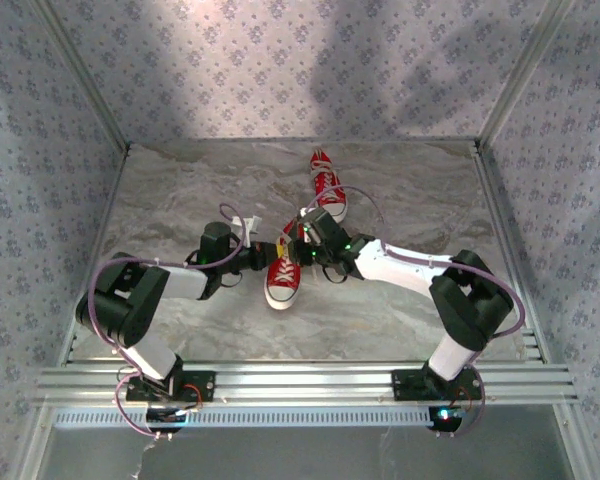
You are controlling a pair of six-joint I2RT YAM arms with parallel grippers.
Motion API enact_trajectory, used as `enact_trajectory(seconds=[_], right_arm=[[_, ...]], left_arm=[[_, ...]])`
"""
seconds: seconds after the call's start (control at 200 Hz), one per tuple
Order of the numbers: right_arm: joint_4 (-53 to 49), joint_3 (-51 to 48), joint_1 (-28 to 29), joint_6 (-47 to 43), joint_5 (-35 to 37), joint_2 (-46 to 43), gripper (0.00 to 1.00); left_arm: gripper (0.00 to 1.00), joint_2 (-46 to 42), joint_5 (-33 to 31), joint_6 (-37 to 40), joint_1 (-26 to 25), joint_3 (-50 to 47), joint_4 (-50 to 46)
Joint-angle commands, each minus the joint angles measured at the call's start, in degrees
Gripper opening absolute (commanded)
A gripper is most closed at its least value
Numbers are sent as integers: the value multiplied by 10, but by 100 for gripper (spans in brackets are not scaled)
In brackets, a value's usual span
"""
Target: Tie the shoes
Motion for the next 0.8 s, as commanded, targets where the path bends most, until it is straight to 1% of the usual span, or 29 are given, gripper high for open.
enact_trajectory(seconds=[0.0, 0.05, 0.155, 0.355, 0.425, 0.53, 0.665, 0.794], right_arm=[[15, -3, 4, -7, 3, -2, 34], [15, 1, 5, -9, 0, 1, 36], [1, 15, 5, -12, 4, 14, 35], [1, 22, 3, -6, -1, 29, 24], [7, 21, 2, -7, -6, 27, 17], [12, 15, 4, -9, -3, 16, 9], [17, -1, 1, -10, 0, -3, 4], [25, -16, -6, -11, -9, -19, 1]], left_arm=[[0, 5, -2, 7, -1, 6, 9], [0, 5, -2, 7, -1, 6, 9], [0, 5, -1, 6, -1, 6, 9], [0, -1, -3, 6, 0, 6, 6], [0, -1, -3, 6, 1, 5, 6], [0, -1, -4, 6, 4, 5, 7], [0, -2, -7, 4, 6, 2, 7], [0, -3, -7, 6, 8, 1, 6]])
